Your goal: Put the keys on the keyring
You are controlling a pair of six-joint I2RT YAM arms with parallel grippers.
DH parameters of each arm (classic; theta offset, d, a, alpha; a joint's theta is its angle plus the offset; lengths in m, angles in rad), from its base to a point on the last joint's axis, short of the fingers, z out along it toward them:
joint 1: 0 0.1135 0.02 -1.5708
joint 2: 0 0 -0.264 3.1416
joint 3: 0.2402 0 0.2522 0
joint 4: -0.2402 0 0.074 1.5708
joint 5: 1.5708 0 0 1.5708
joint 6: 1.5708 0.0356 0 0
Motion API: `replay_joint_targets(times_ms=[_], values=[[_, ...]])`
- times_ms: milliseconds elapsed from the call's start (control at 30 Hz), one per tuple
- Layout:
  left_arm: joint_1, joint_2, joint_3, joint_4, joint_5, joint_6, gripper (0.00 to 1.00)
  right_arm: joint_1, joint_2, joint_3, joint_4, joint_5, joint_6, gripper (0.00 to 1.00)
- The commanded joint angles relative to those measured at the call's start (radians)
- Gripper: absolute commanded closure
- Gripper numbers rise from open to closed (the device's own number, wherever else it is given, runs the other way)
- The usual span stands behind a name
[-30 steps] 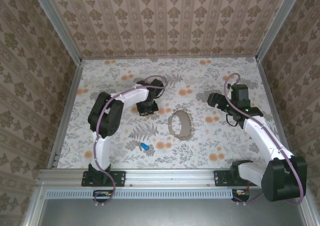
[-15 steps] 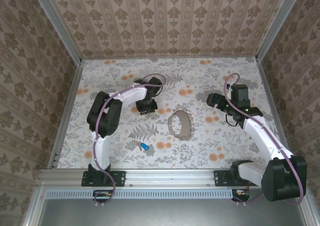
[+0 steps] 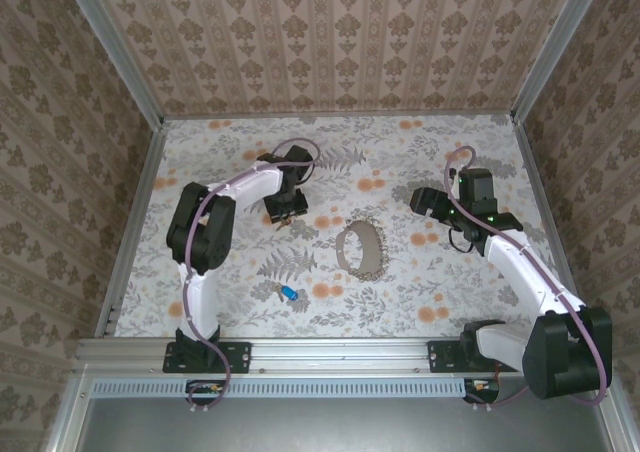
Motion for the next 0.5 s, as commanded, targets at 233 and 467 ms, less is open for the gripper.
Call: replay_joint_targets(times_ms=[233,467], values=[[-0.012,-0.014,0.002,-0.011,0.047,-0.015,0.74,0.012,0.007,0.011,0.025,-0.02,0.009,0.07],[-0.016,-0.063,-0.05,-0.017,0.037,-0.022,0.85,0.014,-0.001,0.007,0.026,-0.011,0.009,0.08]])
